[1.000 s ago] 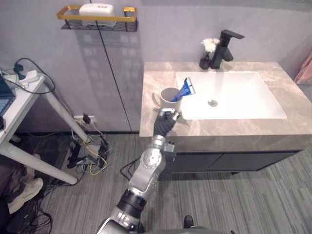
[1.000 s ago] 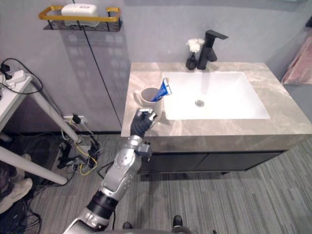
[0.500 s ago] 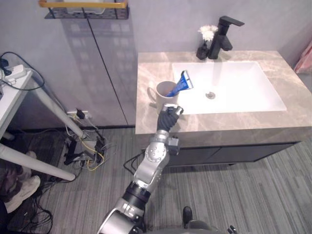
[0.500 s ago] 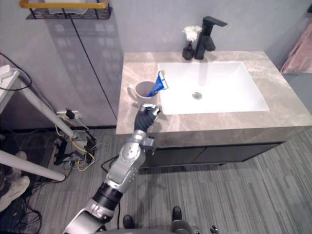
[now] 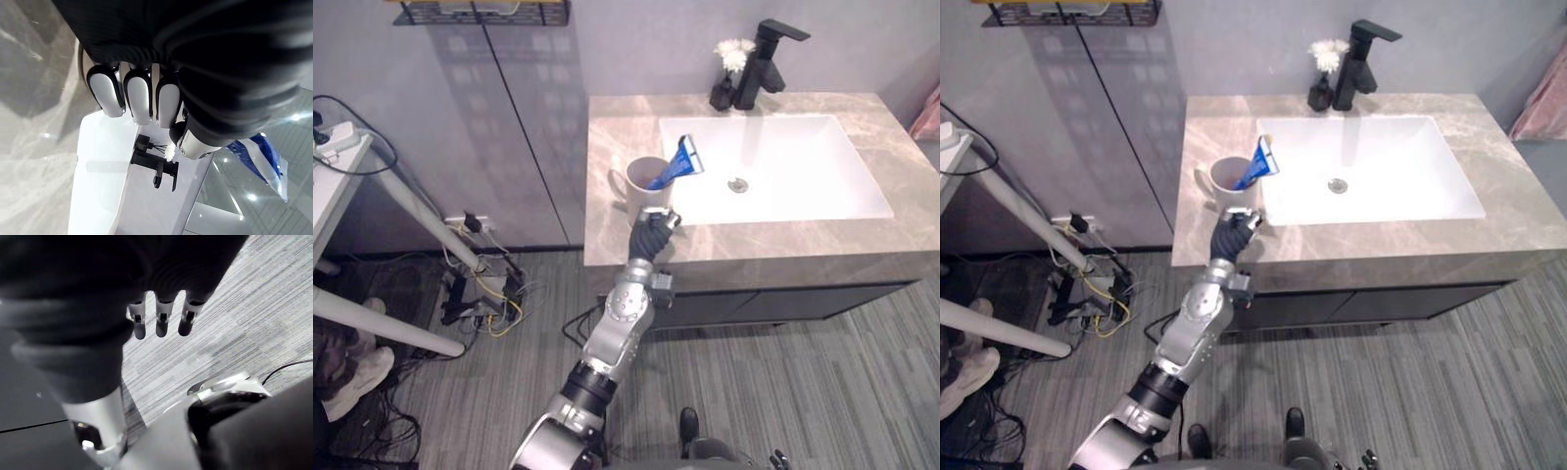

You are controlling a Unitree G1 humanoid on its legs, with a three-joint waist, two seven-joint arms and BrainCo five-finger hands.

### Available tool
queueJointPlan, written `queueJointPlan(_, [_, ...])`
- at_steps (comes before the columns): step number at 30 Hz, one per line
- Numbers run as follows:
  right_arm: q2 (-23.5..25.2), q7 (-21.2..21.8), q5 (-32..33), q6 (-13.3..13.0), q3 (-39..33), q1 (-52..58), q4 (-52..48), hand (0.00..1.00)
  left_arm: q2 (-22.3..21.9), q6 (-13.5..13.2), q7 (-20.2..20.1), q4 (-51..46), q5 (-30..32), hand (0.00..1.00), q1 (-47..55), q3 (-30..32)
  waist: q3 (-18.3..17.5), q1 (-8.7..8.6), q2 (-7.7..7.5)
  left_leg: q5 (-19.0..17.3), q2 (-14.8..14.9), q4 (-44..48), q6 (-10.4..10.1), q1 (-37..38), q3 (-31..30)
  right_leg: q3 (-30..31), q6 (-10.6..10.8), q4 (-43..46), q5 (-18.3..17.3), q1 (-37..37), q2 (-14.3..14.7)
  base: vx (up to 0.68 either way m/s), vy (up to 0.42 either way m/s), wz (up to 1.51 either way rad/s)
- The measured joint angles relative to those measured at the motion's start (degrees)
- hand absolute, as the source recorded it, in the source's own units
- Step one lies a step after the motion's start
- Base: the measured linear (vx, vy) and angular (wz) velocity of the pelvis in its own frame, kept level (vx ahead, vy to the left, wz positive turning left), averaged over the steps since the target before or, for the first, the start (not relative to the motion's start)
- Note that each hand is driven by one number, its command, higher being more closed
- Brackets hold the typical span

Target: Organize washtable

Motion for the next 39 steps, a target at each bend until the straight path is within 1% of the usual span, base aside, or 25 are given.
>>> queueJointPlan(9, [0.24, 0.02, 0.38, 0.01, 0.09, -0.02, -0.94, 0.0, -0.01, 0.02, 0.03, 0.02, -0.1, 1.0, -0.01, 0.02, 0.68, -0.02, -0.15, -0.76, 0.39, 1.78, 0.01, -0.73, 0.02, 0.14, 0.0, 0.21, 0.0, -0.11, 0.04, -0.01, -0.004, 0.0])
queueJointPlan(15, [0.23, 0.02, 0.52, -0.01, 0.09, -0.06, -1.21, 0.0, 0.0, -0.08, -0.02, 0.02, -1.18, 1.0, -0.21, -0.33, 1.58, -0.07, -0.51, -0.91, 0.47, 2.69, 0.1, -2.06, 0.06, 0.44, -0.03, 0.93, 0.02, -1.48, -0.01, -0.04, -0.014, -0.01])
queueJointPlan(20, [0.21, 0.03, 1.51, -0.07, 0.09, -0.14, -1.58, 0.0, 0.01, -0.13, -0.01, 0.02, -1.16, 1.0, -2.19, -1.38, 2.54, -0.01, -0.65, -1.21, 0.59, 3.66, 0.2, -2.85, 0.0, 0.51, -0.04, 1.34, 0.04, -1.99, -0.05, 0.0, 0.0, 0.0])
queueJointPlan(29, [0.19, 0.05, 1.72, -0.12, 0.12, -0.28, -2.92, 0.0, 0.01, -0.21, 0.07, 0.01, -1.14, 1.0, -4.29, -1.31, 2.95, -0.37, -0.84, -2.41, 1.1, 6.19, 0.34, -4.7, 0.07, 0.67, -0.06, 1.69, 0.06, -2.97, -0.01, 0.0, -0.002, 0.0])
queueJointPlan(33, [0.09, 0.11, 1.75, -0.71, 0.15, -0.28, -3.67, 0.0, 0.01, -1.1, 0.09, -0.17, -1.12, 1.0, -5.16, -1.3, 3.86, -0.38, -0.97, -3.03, 1.38, 7.42, 0.34, -5.16, 0.08, 0.73, -0.07, 1.78, 0.06, -2.98, 0.05, 0.0, 0.0, 0.0])
queueJointPlan(36, [-0.02, 0.13, 1.76, -1.24, 0.29, -0.28, -3.72, 0.0, 0.02, -1.28, 0.11, -0.27, -1.05, 1.0, -5.58, -1.32, 4.09, -0.52, -0.99, -3.24, 1.43, 7.92, 0.42, -5.95, 0.1, 0.85, -0.08, 2.01, 0.08, -3.72, 0.03, 0.0, 0.0, 0.0])
queueJointPlan(39, [-0.11, 0.22, 1.77, -1.35, 1.81, -0.27, -3.84, 0.0, 0.05, -1.55, 0.28, -0.27, -0.59, 1.0, -6.83, -1.23, 4.4, -0.53, -1.1, -3.65, 1.67, 8.9, 0.46, -6.41, 0.09, 0.86, -0.11, 2.17, 0.12, -3.88, 0.09, 0.0, -0.005, -0.01])
